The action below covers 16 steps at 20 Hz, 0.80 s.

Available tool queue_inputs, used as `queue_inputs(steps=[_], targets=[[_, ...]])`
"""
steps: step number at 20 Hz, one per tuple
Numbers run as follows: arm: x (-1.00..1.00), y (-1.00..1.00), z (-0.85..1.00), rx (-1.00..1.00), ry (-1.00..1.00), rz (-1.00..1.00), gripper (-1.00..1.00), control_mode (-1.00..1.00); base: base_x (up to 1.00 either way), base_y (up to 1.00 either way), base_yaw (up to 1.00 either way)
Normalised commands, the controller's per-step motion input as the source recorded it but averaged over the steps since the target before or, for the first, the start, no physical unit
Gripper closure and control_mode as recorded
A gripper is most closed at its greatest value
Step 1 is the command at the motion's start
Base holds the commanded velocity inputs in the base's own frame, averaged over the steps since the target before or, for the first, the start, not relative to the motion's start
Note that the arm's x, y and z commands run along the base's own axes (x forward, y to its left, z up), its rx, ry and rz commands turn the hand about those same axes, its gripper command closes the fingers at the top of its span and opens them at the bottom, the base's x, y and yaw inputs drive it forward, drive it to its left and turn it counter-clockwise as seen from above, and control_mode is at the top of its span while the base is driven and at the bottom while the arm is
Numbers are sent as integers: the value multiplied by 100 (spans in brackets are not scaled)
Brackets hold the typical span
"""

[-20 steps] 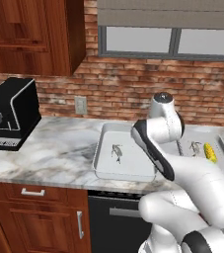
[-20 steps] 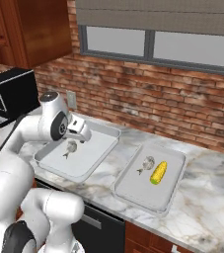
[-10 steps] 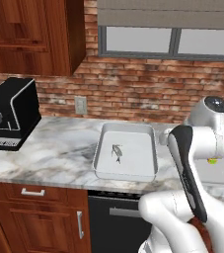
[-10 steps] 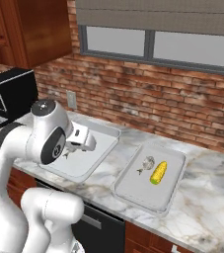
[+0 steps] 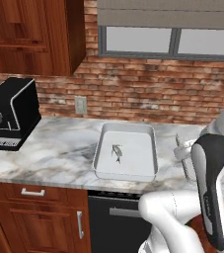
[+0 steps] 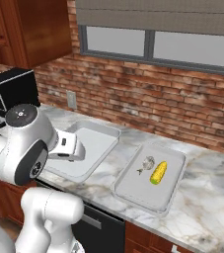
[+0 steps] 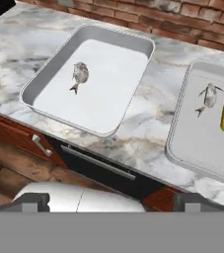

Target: Place one corn and one fish in each tupperware on the nearby counter, to pack two identical lunches.

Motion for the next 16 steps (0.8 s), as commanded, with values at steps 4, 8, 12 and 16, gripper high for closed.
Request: queue_inputs(steps=[4,8,12,16], targets=[[-21,21,0,-7,14,0,-100,100,-25,0,0],[0,0,0,0,0,0,-100,100,-100,-5,12],[0,0,0,0,0,0,-100,100,-96,-36,5],[0,0,0,0,0,0,-100,100,-79,-72,0]])
